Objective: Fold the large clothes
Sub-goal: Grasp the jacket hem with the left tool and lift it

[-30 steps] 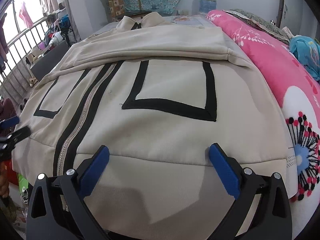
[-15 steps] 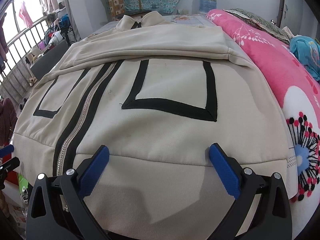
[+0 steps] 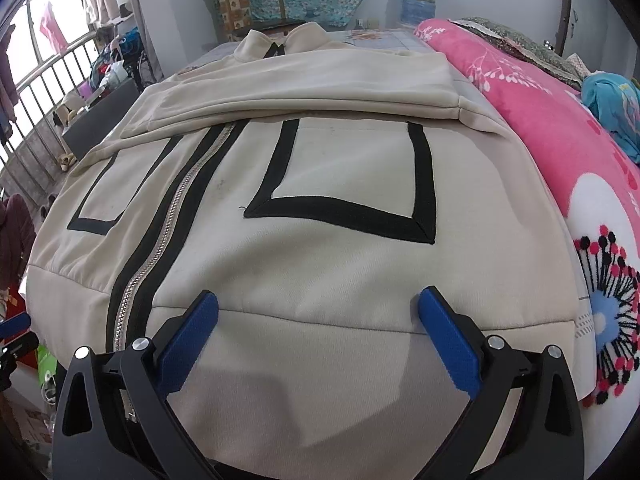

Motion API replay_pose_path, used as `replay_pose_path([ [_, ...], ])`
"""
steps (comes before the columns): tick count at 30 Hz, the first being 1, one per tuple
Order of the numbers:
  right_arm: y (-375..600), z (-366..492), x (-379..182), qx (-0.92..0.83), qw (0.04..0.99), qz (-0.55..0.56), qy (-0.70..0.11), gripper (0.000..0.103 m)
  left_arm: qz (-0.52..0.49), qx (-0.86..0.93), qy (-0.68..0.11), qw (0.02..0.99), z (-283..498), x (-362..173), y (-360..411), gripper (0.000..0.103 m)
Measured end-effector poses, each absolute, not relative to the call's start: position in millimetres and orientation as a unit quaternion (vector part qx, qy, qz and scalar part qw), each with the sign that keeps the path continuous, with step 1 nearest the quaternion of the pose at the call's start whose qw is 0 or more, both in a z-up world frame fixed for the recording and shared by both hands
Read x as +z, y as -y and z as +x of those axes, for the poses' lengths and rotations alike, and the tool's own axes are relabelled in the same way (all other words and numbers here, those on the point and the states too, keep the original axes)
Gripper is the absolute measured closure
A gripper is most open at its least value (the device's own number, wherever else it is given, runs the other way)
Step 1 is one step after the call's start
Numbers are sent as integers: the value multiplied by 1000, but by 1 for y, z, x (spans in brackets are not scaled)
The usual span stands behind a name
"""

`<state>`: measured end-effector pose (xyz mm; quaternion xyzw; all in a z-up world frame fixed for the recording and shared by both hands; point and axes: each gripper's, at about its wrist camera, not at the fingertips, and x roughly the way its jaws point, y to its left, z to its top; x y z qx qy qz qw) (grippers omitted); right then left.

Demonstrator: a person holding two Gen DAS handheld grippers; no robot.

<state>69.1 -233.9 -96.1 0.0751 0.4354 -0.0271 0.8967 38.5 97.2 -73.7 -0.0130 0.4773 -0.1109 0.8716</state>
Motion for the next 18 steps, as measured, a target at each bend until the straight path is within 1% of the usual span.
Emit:
replay_pose_path([
  [4, 234, 69, -96, -27, 897, 75, -435, 6, -12, -95, -478, 873, 34, -74, -104, 45],
  [8, 234, 69, -96, -27, 897, 75, -435, 6, -35, -87, -481, 871, 35, -78, -116, 45],
  [18, 234, 70, -96, -28, 897, 75, -435, 6, -171, -131, -509, 833, 59, -103, -140, 45],
])
